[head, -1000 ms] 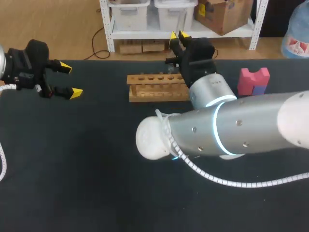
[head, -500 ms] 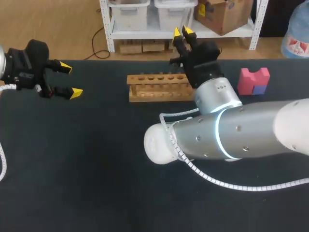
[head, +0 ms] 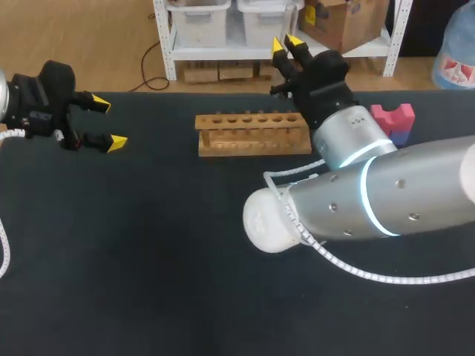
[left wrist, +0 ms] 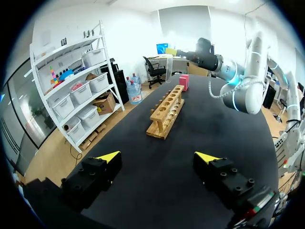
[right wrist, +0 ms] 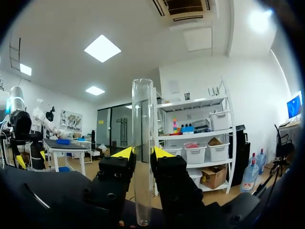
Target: Grasp the test tube, adjust it, and insert it.
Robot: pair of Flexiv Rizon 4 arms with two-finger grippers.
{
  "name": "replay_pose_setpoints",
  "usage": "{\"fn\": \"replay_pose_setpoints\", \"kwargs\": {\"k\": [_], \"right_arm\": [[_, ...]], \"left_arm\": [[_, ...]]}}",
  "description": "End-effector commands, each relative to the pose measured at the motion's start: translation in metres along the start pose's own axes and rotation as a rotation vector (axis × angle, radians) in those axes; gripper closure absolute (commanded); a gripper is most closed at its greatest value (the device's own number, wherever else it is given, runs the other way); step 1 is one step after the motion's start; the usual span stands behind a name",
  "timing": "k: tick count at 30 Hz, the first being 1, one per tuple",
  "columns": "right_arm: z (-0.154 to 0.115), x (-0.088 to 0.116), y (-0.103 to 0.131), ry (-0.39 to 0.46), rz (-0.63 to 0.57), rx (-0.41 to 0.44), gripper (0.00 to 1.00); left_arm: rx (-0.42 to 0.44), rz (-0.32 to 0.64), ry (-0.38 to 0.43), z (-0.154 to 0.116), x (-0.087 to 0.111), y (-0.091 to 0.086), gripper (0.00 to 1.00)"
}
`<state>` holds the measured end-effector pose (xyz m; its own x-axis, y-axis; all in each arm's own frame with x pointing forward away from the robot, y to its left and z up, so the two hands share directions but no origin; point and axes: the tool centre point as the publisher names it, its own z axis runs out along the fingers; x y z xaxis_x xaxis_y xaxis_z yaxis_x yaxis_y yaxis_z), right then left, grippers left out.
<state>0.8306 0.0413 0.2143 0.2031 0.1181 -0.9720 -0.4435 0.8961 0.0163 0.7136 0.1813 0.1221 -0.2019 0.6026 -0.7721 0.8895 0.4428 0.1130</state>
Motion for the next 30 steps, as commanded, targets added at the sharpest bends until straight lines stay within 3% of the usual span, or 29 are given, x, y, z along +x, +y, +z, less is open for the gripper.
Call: {"fn": "replay_pose_setpoints", "kwargs": {"k": [1,10,30], "right_arm": [[-0.016,-0.004,-0.001,0.093,-0.009,-0.036,1.0],[-0.029,0.002,0.008,0.15,-0.016,-0.091,1.0],[-0.026,0.014,0.02,0.143,0.018,-0.116,1.0]], "left_arm": [[-0.004,0.004,-0.009,0.0,0.002,-0.001,0.0],[-0.004,0.004,-0.009,0.0,0.002,-0.001,0.0],[-0.004,0.004,-0.009,0.0,0.002,-0.001,0.0]]}}
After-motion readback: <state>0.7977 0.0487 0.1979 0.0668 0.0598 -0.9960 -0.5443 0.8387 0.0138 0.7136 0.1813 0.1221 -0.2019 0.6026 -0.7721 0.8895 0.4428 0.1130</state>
